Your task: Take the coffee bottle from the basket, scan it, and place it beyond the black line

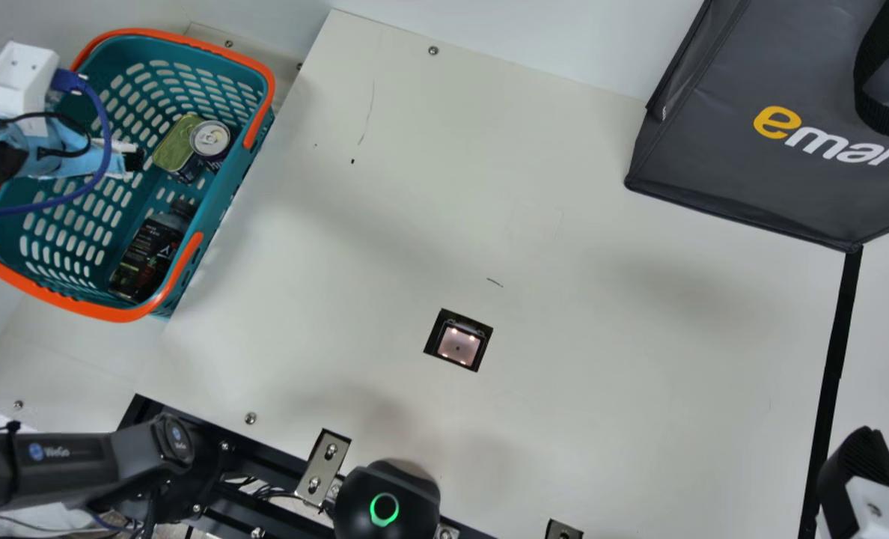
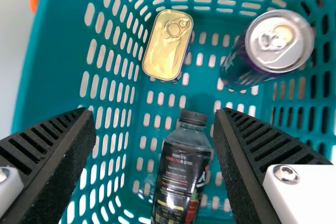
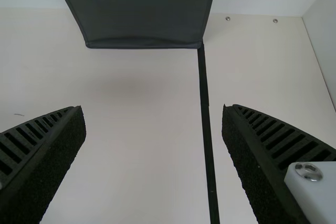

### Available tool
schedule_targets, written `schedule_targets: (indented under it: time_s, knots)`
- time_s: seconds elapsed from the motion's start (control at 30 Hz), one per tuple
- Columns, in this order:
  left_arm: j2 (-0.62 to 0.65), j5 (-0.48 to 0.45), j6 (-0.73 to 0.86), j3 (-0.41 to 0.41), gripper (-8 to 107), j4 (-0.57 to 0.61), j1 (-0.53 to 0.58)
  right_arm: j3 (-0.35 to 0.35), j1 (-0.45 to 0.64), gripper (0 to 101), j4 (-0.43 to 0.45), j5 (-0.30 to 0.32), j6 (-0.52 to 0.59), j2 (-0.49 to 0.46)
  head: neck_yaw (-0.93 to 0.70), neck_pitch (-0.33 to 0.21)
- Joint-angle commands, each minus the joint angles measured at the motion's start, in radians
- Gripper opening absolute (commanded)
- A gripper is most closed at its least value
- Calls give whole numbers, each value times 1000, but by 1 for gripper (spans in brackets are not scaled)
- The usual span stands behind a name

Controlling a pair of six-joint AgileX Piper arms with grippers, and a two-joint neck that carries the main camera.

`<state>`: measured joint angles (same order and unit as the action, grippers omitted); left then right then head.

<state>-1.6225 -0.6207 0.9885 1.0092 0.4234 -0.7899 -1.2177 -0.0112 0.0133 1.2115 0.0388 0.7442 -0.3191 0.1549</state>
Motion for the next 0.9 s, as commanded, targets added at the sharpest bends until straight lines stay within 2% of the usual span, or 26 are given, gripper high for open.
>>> schedule_targets:
  time_s: [0.0,0.53,0.87]
  knots:
    - [-26,13,27,-3,90,6,-3,0,0,91,0,0,0,0,-2,-17]
    - [-120,75,197,-50,90,86,5,0,0,91,0,0,0,0,-2,-17]
    - [-165,145,269,-92,90,135,36,0,0,91,0,0,0,0,-2,-17]
